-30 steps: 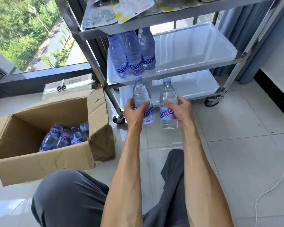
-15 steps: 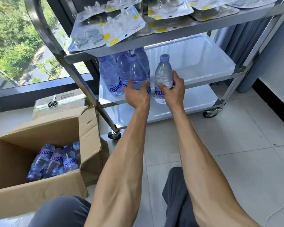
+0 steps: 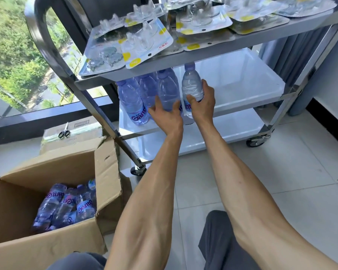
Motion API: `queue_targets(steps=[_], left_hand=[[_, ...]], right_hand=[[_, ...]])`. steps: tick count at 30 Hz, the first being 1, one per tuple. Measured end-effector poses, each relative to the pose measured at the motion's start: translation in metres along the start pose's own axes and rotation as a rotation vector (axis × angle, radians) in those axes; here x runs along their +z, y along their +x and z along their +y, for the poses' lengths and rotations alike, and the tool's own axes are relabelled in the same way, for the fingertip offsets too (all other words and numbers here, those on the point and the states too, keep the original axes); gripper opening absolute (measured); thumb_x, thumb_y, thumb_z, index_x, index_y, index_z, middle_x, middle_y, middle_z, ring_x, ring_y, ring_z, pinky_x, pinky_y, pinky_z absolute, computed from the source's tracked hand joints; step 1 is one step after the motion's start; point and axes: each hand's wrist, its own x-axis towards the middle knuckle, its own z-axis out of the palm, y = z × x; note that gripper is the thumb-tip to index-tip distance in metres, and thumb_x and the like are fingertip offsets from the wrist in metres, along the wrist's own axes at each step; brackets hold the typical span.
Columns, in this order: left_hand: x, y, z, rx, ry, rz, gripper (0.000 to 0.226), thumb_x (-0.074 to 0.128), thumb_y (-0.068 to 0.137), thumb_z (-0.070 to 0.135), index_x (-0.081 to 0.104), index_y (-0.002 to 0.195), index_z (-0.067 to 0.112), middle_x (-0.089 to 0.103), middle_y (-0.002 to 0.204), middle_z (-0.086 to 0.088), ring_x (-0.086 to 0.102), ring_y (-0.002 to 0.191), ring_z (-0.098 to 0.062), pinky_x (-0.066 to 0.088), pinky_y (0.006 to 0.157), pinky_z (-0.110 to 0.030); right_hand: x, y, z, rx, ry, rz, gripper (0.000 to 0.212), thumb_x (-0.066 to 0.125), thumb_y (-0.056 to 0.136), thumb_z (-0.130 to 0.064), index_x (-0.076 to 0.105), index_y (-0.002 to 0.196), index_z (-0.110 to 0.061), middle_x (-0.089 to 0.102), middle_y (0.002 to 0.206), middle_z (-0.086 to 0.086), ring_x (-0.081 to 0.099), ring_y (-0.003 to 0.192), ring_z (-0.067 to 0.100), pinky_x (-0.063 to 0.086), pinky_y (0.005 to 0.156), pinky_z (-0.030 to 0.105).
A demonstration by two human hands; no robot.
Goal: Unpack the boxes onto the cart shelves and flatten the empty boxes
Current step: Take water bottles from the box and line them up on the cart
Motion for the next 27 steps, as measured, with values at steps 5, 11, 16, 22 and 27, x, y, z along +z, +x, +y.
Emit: queue_targets(steps=[5,11,16,22,27], left_hand=[[0.008,-0.007,-0.015,0.054,0.041,0.026,0.067,0.076,0.085,0.02,0.046,0.144,0.007,0.05,0.131,-0.016,0.05,0.124,-0.028,0.037,0.102,-0.027],[0.017,-0.016,-0.031,0.084,0.055,0.086,0.073,0.073,0.086,0.029,0.039,0.149,0.015,0.048,0.133,-0.01,0.05,0.122,-0.025,0.028,0.088,-0.013],[0.007,-0.013,-0.025,0.048,0.138,0.028,0.075,0.075,0.081,0.025,0.039,0.147,0.016,0.048,0.128,-0.011,0.05,0.116,-0.026,0.036,0.09,-0.021],[0.015,-0.006,-0.021,0.03,0.207,0.003,0.071,0.068,0.09,0.026,0.033,0.151,0.016,0.046,0.134,-0.014,0.05,0.12,-0.03,0.035,0.098,-0.028],[0.022,-0.001,-0.022,0.029,0.183,0.003,0.069,0.066,0.092,0.021,0.033,0.152,0.013,0.045,0.134,-0.015,0.05,0.119,-0.03,0.031,0.093,-0.022]], right_hand=[[0.013,0.002,0.016,-0.031,0.012,0.015,0.061,0.061,0.094,-0.014,0.036,0.149,-0.009,0.047,0.143,0.011,0.046,0.128,0.027,0.031,0.093,0.01],[0.023,-0.001,0.033,-0.09,0.014,0.031,0.064,0.057,0.097,-0.03,0.029,0.152,-0.016,0.047,0.143,0.004,0.049,0.124,0.018,0.035,0.088,0.01],[0.015,-0.018,0.041,0.039,0.035,0.014,0.069,0.075,0.083,-0.029,0.042,0.143,-0.018,0.057,0.127,0.007,0.054,0.116,0.02,0.044,0.088,0.023],[0.019,-0.016,0.045,0.053,-0.029,0.056,0.053,0.066,0.088,-0.021,0.046,0.137,-0.016,0.058,0.125,0.007,0.055,0.113,0.024,0.048,0.09,0.031],[0.019,-0.018,0.044,0.017,-0.057,0.08,0.045,0.062,0.089,-0.022,0.048,0.131,-0.018,0.059,0.116,0.007,0.056,0.104,0.023,0.041,0.078,0.026]])
